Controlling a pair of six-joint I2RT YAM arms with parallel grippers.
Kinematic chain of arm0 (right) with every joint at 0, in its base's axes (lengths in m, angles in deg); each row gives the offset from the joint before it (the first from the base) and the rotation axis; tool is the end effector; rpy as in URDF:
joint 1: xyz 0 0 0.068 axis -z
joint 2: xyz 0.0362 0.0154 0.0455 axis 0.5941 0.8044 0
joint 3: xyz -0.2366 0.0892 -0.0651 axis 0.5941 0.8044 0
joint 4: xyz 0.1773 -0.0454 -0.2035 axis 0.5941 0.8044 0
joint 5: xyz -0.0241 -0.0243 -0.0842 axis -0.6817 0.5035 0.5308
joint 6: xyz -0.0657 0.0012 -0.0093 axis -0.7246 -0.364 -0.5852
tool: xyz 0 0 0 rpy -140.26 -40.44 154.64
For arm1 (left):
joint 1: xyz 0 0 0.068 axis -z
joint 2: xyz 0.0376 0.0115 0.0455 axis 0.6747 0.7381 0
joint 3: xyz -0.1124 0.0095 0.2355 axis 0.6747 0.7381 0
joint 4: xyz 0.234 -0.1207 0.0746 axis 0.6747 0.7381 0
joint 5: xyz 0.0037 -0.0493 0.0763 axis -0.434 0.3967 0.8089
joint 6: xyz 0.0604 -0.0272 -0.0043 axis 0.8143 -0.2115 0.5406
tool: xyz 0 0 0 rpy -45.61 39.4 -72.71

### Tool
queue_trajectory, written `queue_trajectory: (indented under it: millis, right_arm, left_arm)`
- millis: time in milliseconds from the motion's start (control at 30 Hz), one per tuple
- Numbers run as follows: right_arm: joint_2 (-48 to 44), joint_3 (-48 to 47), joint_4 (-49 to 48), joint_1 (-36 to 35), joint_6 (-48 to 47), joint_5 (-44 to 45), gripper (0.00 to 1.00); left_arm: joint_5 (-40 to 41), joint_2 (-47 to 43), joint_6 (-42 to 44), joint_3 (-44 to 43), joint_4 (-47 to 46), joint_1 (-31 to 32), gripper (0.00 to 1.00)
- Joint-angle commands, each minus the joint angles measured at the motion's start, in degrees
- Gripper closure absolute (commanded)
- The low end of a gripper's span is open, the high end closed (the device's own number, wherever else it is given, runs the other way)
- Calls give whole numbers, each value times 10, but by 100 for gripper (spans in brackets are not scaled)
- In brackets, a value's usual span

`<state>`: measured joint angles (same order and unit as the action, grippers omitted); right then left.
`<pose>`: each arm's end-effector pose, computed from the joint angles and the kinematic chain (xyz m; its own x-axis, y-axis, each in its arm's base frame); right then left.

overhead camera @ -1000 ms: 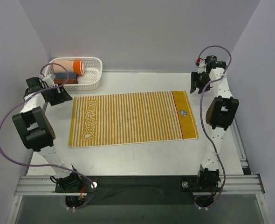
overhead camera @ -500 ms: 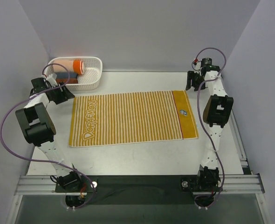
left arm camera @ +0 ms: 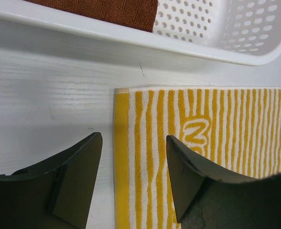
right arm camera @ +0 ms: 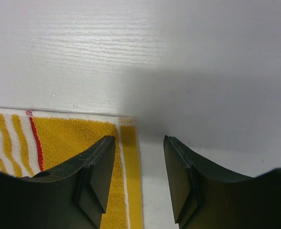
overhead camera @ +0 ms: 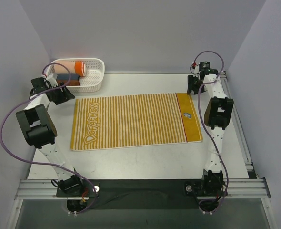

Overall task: Roll the towels
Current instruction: Fold the towel

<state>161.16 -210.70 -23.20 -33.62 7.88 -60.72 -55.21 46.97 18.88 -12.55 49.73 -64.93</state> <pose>0.5755 -0.0153 0.1559 -0.7466 -0.0368 -0.6643 -0.1712 0.9755 0.1384 0.4377 0.1510 0.1692 -0.6844 -0.3824 -0.6208 -0.0713 0.8825 -0.4649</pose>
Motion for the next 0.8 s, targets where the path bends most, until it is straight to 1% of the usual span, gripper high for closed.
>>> queue_trajectory:
  millis: [0,133,233,267,300,400,433,500,533,667,767]
  right_arm:
    - [8,-20,-2,-12,-10,22,55]
    - [16,-21,-3,-20,-9,26,56]
    - [18,-23,-5,-23,-8,32,59]
    - [19,-25,-5,-25,-8,33,63]
    - [20,-23,-6,-25,-7,31,65]
    - [21,-20,-4,-25,-4,26,74]
    - [22,-19,-4,-25,-4,26,82]
    - [18,-14,-5,-25,-2,25,93]
    - [17,-12,-4,-25,-2,25,100]
    - [5,-2,-5,-25,-4,26,100]
    - [-6,3,-4,-25,-6,25,100]
  left_arm:
    - [5,19,7,-37,10,-3,34]
    - [2,29,4,-43,13,-2,34]
    - [2,33,3,-45,18,-1,34]
    - [2,35,4,-48,22,0,34]
    - [2,37,7,-51,28,-1,34]
    - [4,41,8,-54,38,2,34]
    - [6,41,9,-53,39,4,34]
    - [10,41,14,-49,41,10,31]
    - [13,39,15,-45,39,12,31]
    - [37,38,21,-32,22,26,30]
    - [52,48,8,-36,7,38,34]
